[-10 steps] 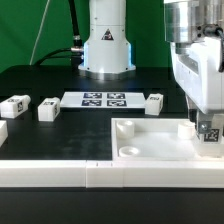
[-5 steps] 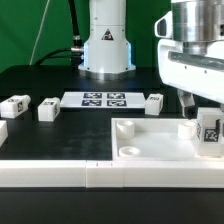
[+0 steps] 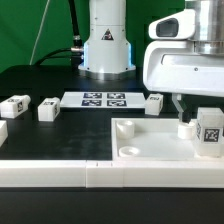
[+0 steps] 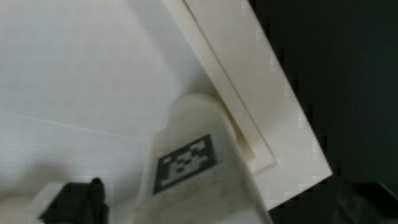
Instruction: Assemble one leg
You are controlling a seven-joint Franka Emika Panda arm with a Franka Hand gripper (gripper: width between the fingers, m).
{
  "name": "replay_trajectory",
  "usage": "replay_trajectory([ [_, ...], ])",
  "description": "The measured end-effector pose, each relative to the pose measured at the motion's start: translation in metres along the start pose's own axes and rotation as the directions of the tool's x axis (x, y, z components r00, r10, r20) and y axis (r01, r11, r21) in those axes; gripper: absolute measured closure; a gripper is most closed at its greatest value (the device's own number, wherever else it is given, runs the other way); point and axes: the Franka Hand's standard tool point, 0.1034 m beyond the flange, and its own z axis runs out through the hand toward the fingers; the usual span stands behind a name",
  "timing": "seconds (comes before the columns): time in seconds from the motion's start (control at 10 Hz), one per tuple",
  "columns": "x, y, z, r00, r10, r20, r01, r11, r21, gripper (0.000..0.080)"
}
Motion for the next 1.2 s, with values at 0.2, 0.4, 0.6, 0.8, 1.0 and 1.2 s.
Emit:
replay_trajectory([
  [0.2,0.0035,-0.0002,-0.0002,0.978,-0.209,0.0,0.209,0.978,-0.008,0.0151],
  [0.4,0.0044,0.0012,0.0,0.939,-0.345,0.0,0.345,0.939,-0.012,0.0151],
  [0.6,0.0043,0.0012,0.0001,0.94,-0.342,0.0,0.342,0.94,-0.012,0.0412],
  [0.8,0.0049,0.002,0.0002,0.943,-0.332,0.0,0.332,0.943,-0.012,0.0508],
  [1.0,0.0048,0.0033,0.0008,0.964,-0.265,0.001,0.265,0.964,-0.011,0.0508],
  [1.2,0.0056,0.0053,0.0012,1.0,-0.003,-0.001,0.003,1.0,-0.003,0.0508],
])
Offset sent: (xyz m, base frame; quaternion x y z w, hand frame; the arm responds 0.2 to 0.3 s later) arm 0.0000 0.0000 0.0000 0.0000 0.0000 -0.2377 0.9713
